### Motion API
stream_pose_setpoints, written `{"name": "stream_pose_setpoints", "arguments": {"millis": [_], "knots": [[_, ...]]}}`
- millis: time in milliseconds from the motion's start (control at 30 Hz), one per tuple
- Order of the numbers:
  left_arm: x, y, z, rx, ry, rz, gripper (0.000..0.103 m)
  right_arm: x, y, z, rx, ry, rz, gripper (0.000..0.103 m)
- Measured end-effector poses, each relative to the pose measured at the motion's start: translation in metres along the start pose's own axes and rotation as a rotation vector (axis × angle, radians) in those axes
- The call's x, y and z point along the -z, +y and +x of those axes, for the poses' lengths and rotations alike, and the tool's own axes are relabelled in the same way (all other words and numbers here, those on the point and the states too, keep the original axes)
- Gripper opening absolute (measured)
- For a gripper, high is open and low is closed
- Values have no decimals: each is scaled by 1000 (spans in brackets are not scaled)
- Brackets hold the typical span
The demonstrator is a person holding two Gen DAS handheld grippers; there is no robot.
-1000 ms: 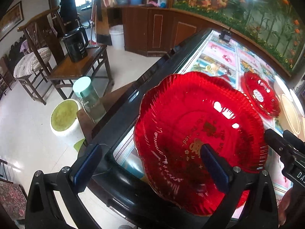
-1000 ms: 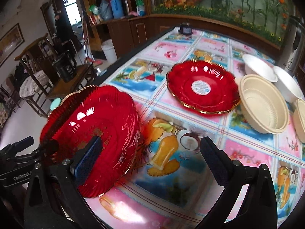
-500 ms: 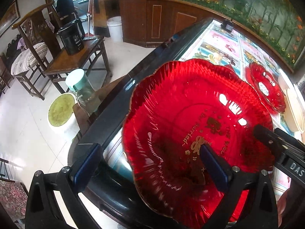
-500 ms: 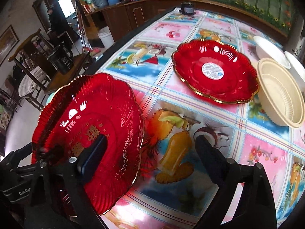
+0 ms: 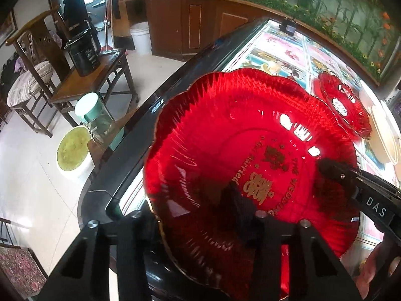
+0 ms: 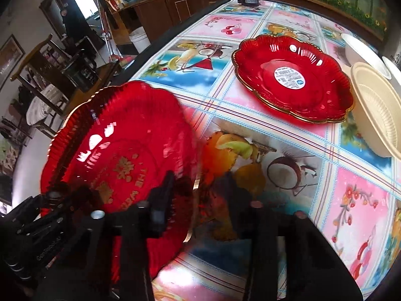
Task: Organize plates and bowls
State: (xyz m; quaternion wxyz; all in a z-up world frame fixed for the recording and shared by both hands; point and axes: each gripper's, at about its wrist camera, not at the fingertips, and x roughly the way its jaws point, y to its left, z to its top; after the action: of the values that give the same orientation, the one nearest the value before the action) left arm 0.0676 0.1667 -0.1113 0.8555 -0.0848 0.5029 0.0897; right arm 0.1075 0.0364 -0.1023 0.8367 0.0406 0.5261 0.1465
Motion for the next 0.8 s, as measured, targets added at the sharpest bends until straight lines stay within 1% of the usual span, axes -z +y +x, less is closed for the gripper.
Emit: {"name": "stream_pose_setpoints", "arguments": {"millis": [33, 67, 100, 267, 500, 667, 800], "knots": [[0, 0, 0, 2, -1, -1, 35, 0, 0, 0, 1, -1, 1, 30], [0, 1, 0, 12, -2, -2, 33, 1, -1, 0, -4, -2, 4, 24], [0, 1, 0, 29, -1, -6, 28, 1, -1, 0, -11, 0, 8, 19], [1, -4, -1, 28, -9, 8, 28, 2, -8, -1, -35, -8, 34, 18], [3, -12, -11, 36, -19, 28, 24, 8, -19, -13, -52, -33, 63, 18], [5, -24, -24, 46, -39, 53, 24, 10, -24, -36, -23, -85, 50, 18], [10, -35, -31, 50, -47, 85, 24, 18, -35, -45, -22, -90, 66, 18]]}}
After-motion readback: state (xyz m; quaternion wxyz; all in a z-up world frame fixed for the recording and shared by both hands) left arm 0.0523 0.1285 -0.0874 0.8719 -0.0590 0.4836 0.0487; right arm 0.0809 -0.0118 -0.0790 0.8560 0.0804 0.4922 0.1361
